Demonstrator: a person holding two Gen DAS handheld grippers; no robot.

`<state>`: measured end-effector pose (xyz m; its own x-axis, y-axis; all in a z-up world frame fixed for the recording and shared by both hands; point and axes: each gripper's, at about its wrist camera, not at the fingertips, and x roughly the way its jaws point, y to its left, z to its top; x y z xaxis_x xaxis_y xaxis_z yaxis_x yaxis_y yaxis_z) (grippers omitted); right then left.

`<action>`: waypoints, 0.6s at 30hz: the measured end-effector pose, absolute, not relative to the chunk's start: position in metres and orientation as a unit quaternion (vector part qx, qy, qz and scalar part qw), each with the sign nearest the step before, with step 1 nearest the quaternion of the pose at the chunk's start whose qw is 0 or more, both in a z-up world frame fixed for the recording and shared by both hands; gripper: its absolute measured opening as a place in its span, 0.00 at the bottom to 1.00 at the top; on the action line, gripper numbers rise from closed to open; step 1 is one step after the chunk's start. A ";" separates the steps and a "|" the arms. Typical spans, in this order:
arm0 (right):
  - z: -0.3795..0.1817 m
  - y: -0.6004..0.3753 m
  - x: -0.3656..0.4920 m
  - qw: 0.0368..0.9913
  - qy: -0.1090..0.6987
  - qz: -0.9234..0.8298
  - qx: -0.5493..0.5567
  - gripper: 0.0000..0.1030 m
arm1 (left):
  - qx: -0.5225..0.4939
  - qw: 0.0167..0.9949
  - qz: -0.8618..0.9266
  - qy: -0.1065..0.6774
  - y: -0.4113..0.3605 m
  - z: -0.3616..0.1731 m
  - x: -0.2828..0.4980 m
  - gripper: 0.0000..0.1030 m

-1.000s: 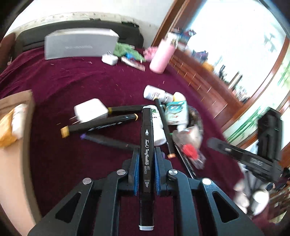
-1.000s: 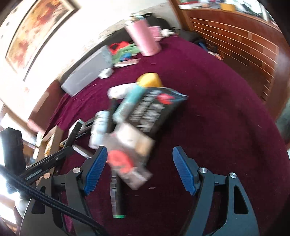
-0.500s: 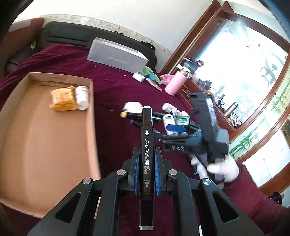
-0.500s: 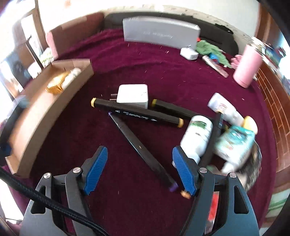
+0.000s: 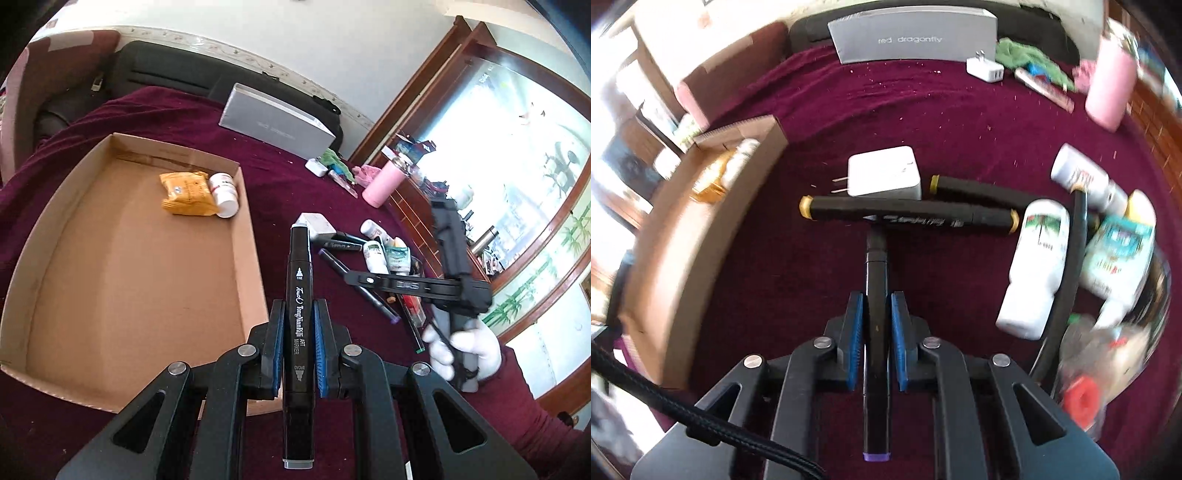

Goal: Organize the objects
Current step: 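Grasp a purple-capped black marker with the right gripper while the left holds its marker, then lower both markers into the cardboard box and open both grippers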

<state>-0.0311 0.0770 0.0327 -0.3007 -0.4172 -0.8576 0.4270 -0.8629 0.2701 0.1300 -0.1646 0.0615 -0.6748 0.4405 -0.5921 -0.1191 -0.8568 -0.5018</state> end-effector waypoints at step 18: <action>0.055 0.047 -0.011 0.401 -0.184 -0.723 0.531 0.13 | -0.364 0.080 0.903 -0.212 -0.223 0.076 0.125 0.11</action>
<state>-0.0110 0.0466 0.0551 -0.1140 -0.7761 -0.6203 0.3850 -0.6100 0.6925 0.1246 -0.2231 0.0758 -0.7218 0.2986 -0.6244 0.0111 -0.8970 -0.4418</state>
